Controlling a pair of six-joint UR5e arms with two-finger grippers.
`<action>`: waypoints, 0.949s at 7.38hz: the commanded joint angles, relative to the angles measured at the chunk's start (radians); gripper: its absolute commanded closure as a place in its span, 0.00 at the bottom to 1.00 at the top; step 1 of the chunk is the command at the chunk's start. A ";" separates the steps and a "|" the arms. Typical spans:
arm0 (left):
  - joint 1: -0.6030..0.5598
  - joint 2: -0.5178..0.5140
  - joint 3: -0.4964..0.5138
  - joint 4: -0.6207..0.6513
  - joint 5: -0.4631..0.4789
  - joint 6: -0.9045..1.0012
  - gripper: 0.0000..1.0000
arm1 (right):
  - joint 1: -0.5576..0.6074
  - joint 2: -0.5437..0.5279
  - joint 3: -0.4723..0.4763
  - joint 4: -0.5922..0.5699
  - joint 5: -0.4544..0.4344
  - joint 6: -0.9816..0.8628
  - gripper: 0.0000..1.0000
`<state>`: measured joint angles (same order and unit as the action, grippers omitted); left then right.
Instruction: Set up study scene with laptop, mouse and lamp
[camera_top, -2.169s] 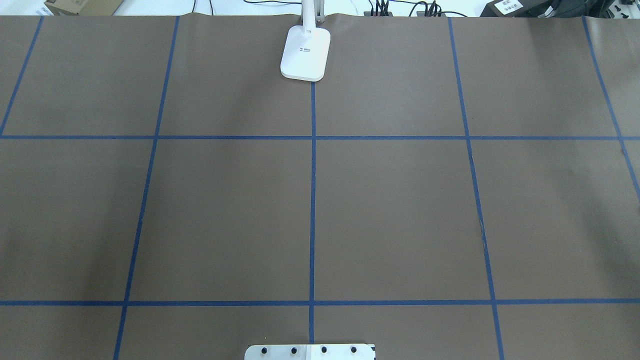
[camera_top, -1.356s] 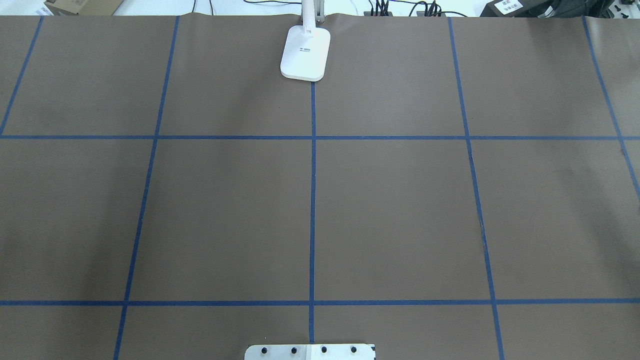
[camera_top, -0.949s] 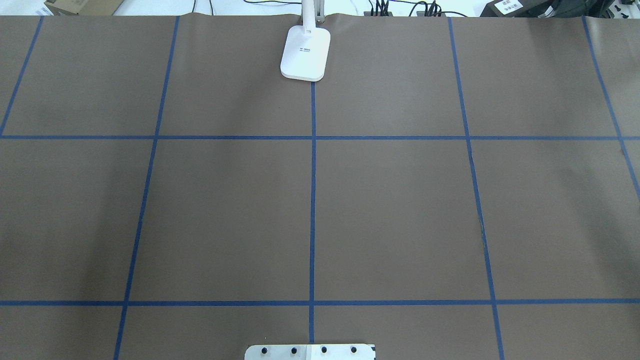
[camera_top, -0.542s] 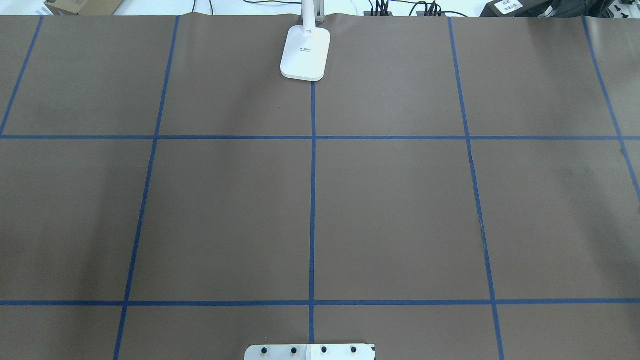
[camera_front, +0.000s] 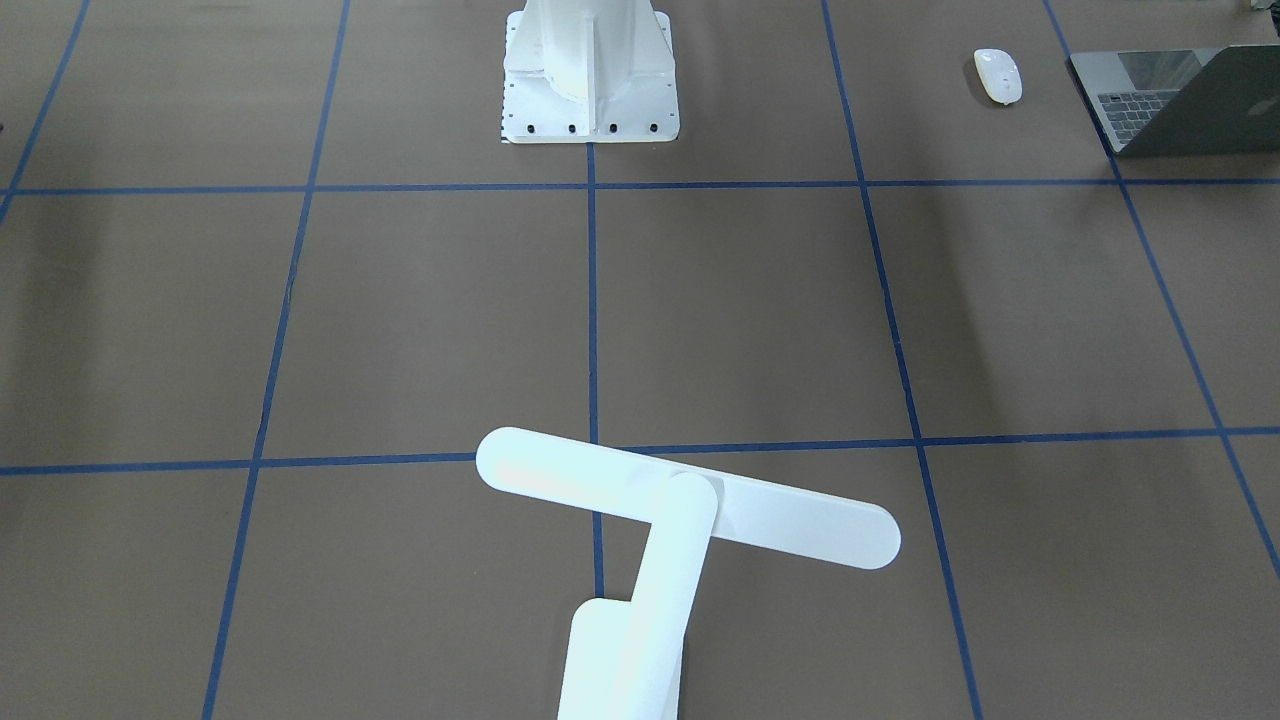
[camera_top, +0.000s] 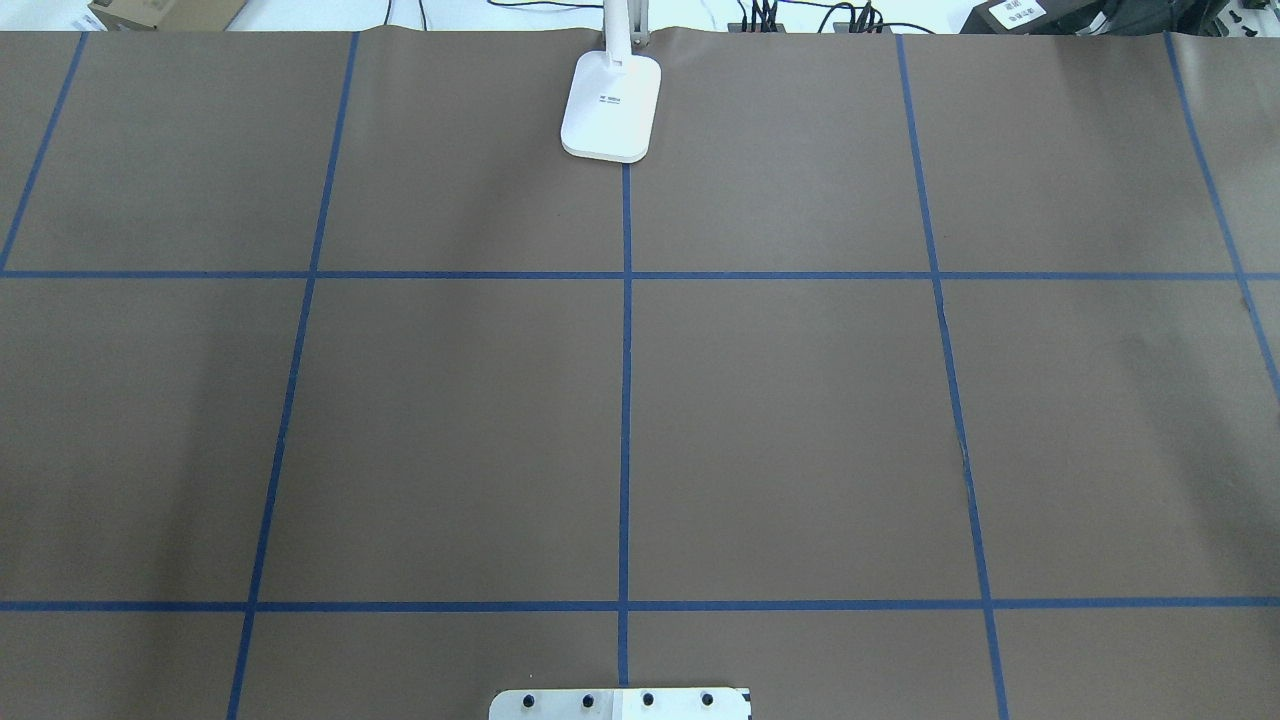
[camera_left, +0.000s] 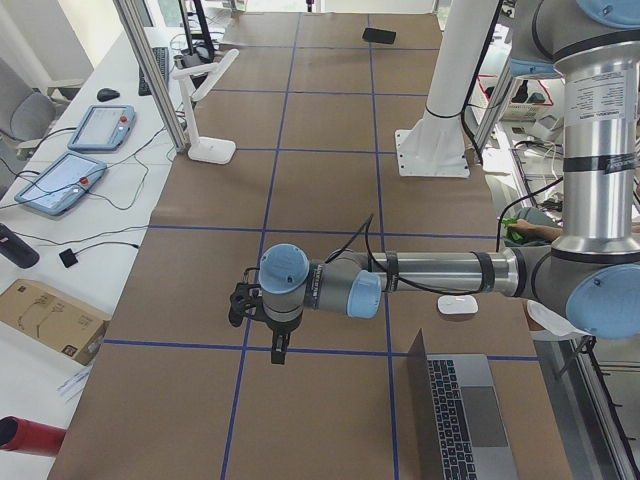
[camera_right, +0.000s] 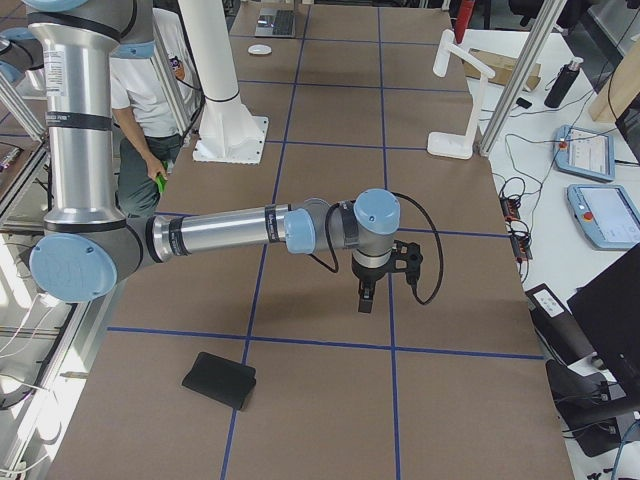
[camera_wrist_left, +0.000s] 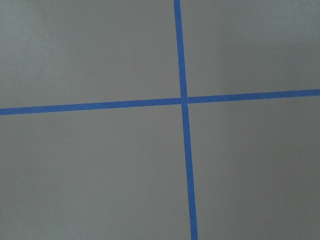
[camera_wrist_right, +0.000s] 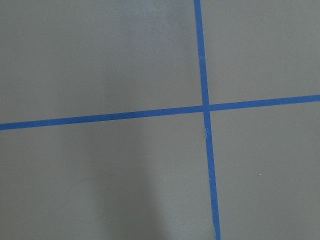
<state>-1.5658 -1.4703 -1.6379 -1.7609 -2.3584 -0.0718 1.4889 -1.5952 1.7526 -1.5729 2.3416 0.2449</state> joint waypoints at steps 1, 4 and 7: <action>0.000 0.013 -0.003 0.000 0.004 -0.092 0.00 | -0.006 -0.017 -0.014 0.060 -0.002 0.001 0.01; -0.134 0.053 -0.010 0.007 0.020 -0.250 0.00 | -0.021 -0.020 -0.025 0.109 -0.002 -0.001 0.01; -0.200 0.235 -0.089 0.006 0.106 -0.422 0.00 | -0.053 -0.035 -0.024 0.203 0.008 -0.016 0.01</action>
<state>-1.7384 -1.3247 -1.6767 -1.7546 -2.2791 -0.4232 1.4545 -1.6205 1.7269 -1.4117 2.3486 0.2345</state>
